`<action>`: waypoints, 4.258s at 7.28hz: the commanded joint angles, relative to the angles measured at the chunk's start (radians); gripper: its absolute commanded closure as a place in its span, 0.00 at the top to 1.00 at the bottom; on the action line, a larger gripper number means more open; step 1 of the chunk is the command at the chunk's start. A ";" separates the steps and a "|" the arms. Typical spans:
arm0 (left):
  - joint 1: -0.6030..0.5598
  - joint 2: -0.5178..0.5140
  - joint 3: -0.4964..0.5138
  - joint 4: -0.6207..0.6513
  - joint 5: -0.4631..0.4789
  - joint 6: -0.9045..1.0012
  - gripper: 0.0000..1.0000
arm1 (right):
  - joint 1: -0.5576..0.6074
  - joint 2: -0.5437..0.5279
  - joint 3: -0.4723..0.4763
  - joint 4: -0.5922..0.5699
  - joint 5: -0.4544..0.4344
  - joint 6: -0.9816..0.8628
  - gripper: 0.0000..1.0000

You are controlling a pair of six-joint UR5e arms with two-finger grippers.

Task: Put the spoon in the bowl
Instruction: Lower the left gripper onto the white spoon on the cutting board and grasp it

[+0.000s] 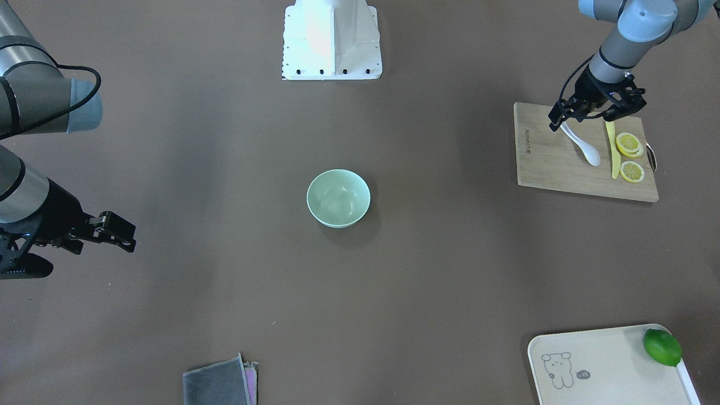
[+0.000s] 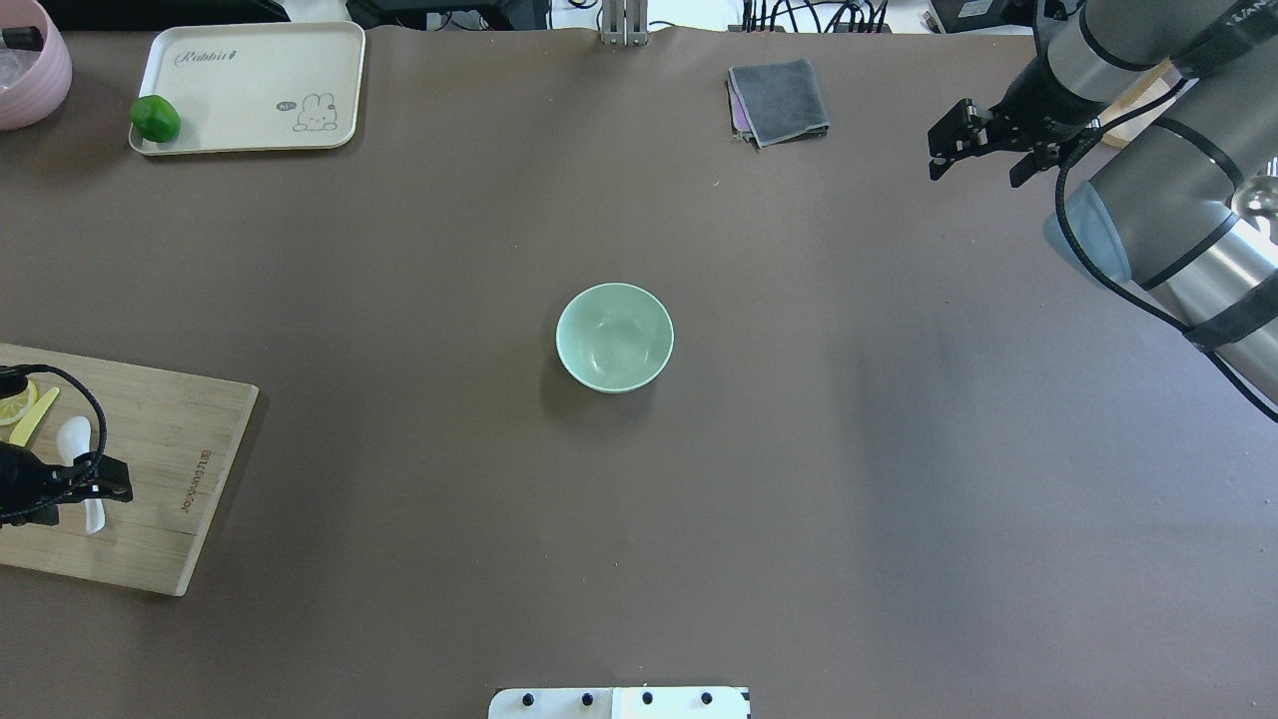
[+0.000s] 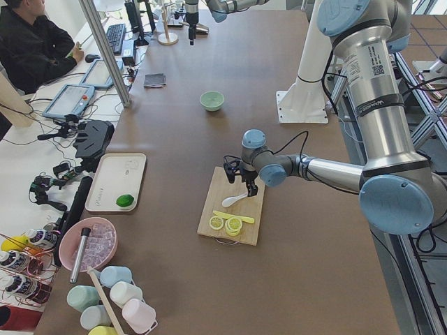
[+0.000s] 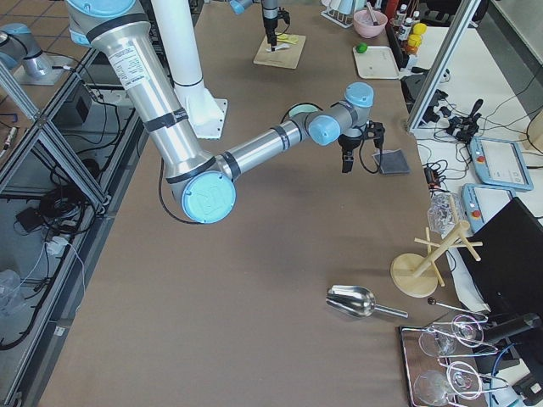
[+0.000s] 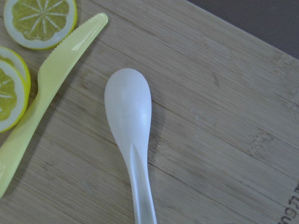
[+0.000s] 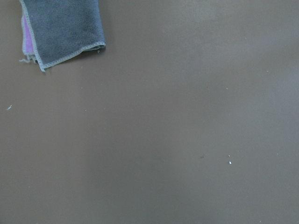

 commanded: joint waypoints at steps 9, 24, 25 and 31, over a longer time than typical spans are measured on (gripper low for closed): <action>0.004 0.012 0.006 0.002 0.002 0.000 0.62 | -0.007 0.001 0.013 -0.030 -0.001 0.000 1.00; 0.033 0.008 0.020 0.000 0.002 0.000 0.46 | -0.016 -0.025 0.060 -0.030 -0.021 0.001 1.00; 0.036 0.008 0.020 0.000 0.002 0.000 0.46 | -0.014 -0.029 0.064 -0.030 -0.021 0.001 1.00; 0.033 0.009 0.006 -0.002 0.002 0.000 0.00 | -0.027 -0.031 0.140 -0.117 -0.021 0.003 1.00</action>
